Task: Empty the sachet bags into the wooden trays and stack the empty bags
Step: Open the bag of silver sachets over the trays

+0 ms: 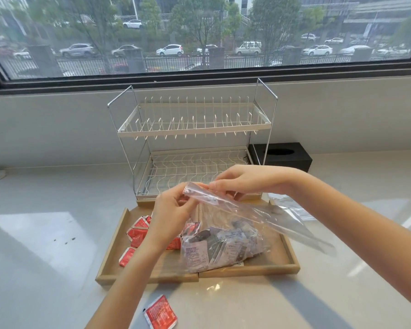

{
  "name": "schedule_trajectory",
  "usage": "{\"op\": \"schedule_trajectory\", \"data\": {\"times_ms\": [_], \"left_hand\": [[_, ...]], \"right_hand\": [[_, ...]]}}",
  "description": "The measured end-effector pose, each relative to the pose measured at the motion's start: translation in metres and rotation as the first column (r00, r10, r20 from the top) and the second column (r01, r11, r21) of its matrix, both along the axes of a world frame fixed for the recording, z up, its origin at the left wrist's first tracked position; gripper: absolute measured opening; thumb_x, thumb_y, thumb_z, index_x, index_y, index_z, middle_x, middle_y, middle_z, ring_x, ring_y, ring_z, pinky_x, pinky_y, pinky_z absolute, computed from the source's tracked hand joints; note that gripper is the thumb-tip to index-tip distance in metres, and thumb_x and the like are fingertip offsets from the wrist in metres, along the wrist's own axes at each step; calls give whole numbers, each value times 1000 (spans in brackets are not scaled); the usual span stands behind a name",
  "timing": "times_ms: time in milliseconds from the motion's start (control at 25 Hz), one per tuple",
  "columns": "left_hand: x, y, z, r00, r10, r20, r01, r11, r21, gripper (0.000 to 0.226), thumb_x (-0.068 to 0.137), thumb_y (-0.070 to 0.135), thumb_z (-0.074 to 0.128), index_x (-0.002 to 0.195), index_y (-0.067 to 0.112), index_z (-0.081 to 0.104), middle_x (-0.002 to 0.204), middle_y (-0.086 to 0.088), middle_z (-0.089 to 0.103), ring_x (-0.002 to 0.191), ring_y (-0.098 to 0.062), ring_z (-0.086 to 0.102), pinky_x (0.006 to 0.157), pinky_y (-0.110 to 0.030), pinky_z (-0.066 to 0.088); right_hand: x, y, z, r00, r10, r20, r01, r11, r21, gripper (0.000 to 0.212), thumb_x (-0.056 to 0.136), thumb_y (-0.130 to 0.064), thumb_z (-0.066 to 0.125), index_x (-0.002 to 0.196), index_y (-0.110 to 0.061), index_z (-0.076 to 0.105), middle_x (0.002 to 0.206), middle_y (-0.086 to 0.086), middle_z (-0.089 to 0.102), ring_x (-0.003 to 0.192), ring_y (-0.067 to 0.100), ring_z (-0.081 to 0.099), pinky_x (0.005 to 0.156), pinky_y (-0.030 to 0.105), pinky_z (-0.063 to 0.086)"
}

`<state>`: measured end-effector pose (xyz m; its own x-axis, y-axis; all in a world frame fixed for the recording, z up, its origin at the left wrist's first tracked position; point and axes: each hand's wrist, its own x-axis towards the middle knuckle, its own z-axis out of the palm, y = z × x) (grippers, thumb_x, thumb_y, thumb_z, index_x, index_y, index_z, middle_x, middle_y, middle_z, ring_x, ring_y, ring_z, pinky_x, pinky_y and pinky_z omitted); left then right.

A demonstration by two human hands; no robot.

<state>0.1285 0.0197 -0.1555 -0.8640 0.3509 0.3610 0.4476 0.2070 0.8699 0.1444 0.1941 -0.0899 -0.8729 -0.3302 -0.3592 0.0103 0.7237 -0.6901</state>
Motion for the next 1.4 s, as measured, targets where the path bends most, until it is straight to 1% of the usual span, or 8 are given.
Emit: {"op": "schedule_trajectory", "data": {"times_ms": [120, 320, 480, 720, 880, 1040, 1200, 1400], "left_hand": [[1, 1, 0, 997, 29, -68, -33, 998, -58, 30, 77, 9, 66, 79, 39, 62, 72, 13, 68, 68, 4, 60, 59, -7, 44], [1, 2, -6, 997, 81, 0, -81, 997, -19, 14, 78, 17, 67, 76, 28, 58, 65, 26, 65, 61, 4, 59, 59, -13, 47], [3, 3, -6, 998, 53, 37, -54, 998, 15, 18, 77, 11, 67, 72, 24, 56, 64, 30, 64, 61, 10, 59, 57, -5, 44], [4, 4, -9, 998, 32, 56, -36, 997, 66, 16, 77, 13, 67, 74, 27, 60, 66, 22, 66, 62, 4, 61, 60, -14, 50], [6, 6, -8, 995, 10, 99, -22, 991, 129, 9, 72, 30, 70, 73, 32, 62, 67, 12, 68, 69, -12, 65, 63, -24, 53], [8, 9, -6, 995, 7, 98, -20, 991, 133, 22, 73, 6, 68, 73, 28, 62, 68, 20, 67, 67, 0, 61, 61, -11, 49], [9, 8, -8, 994, -4, 111, -15, 985, 169, 29, 76, -6, 62, 77, 23, 64, 71, 14, 68, 71, 2, 64, 64, -10, 49], [11, 9, -8, 989, 9, 148, -40, 978, 205, 31, 72, -8, 63, 79, 22, 66, 69, 11, 69, 66, -1, 63, 61, -14, 50]], "right_hand": [[0, -4, -8, 1000, -16, -25, 16, 1000, -23, 32, 87, -46, 50, 90, -19, 68, 76, 0, 53, 73, 10, 51, 78, 26, 48], [5, -7, -16, 981, -124, -150, 115, 991, -71, 32, 78, -44, 63, 85, -14, 70, 68, -6, 61, 63, 7, 53, 69, 24, 44], [10, -12, -16, 933, -222, -284, 211, 975, -70, 25, 72, -46, 69, 78, -22, 74, 63, -8, 63, 58, 2, 52, 58, 18, 41], [19, -16, -16, 841, -289, -457, 290, 954, -69, 23, 70, -41, 72, 78, -19, 75, 72, -3, 71, 68, 5, 62, 69, 27, 53], [24, -20, -19, 781, -241, -576, 264, 963, -46, 19, 74, -35, 70, 82, -19, 75, 63, -15, 61, 60, -7, 57, 58, 8, 46], [23, -20, -21, 765, -233, -600, 245, 967, -63, 16, 77, -28, 68, 83, -15, 75, 59, -22, 52, 60, -19, 51, 58, 2, 40], [23, -17, -22, 793, -263, -550, 244, 964, -110, 14, 77, -26, 69, 83, -14, 74, 61, -19, 57, 59, -15, 53, 58, 3, 43], [23, -18, -25, 742, -263, -616, 274, 959, -79, 12, 78, -26, 69, 82, -15, 72, 66, -13, 57, 58, -3, 52, 58, 7, 42]]}}
